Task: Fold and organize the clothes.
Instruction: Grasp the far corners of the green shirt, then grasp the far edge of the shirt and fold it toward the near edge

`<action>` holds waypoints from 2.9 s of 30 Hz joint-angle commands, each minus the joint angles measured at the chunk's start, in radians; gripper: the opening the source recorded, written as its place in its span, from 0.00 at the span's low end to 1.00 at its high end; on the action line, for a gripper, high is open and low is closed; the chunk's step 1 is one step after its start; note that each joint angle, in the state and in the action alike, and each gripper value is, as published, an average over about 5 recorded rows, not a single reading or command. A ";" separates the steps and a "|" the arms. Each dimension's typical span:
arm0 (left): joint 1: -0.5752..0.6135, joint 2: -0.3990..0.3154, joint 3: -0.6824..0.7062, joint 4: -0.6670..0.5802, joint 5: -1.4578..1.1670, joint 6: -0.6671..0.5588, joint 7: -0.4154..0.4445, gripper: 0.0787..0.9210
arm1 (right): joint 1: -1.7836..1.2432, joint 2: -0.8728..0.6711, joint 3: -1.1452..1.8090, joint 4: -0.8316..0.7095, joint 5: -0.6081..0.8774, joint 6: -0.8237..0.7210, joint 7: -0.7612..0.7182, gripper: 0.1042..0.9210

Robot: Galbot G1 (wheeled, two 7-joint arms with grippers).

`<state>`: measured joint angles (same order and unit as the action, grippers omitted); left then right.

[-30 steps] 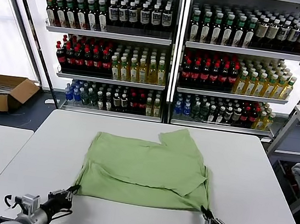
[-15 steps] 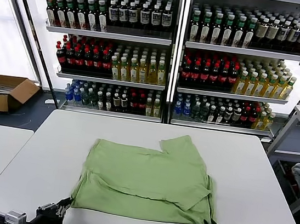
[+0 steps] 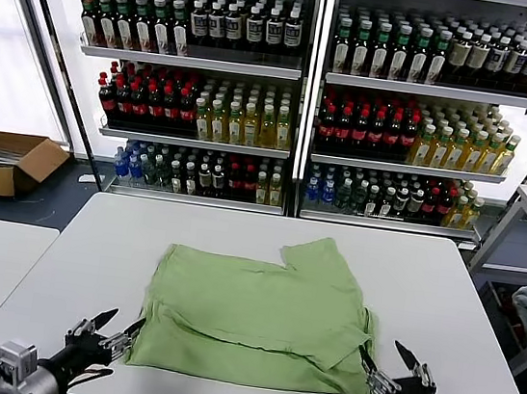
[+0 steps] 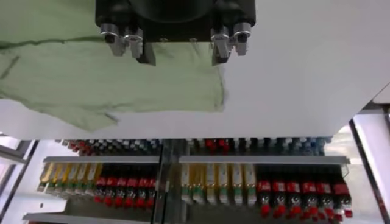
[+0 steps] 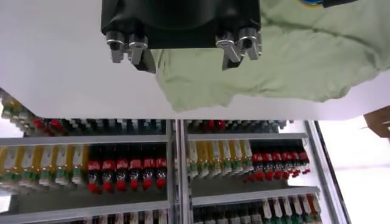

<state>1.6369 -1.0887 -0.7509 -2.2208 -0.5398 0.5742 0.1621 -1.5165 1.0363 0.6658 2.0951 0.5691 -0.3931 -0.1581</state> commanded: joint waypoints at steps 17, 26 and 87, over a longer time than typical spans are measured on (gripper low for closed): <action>-0.875 0.138 0.532 0.746 0.040 -0.003 0.081 0.88 | 0.953 0.045 -0.521 -0.845 0.058 -0.148 -0.064 0.88; -0.940 0.111 0.579 0.859 0.071 -0.020 0.081 0.88 | 1.024 0.103 -0.540 -0.948 0.019 -0.126 -0.071 0.88; -0.585 0.107 0.327 0.456 -0.062 -0.093 -0.055 0.01 | 0.570 0.057 -0.267 -0.290 0.239 -0.175 0.025 0.00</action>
<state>0.8905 -0.9952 -0.2845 -1.5253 -0.5616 0.5210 0.1453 -0.7557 1.1233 0.2811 1.5286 0.7488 -0.5613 -0.1508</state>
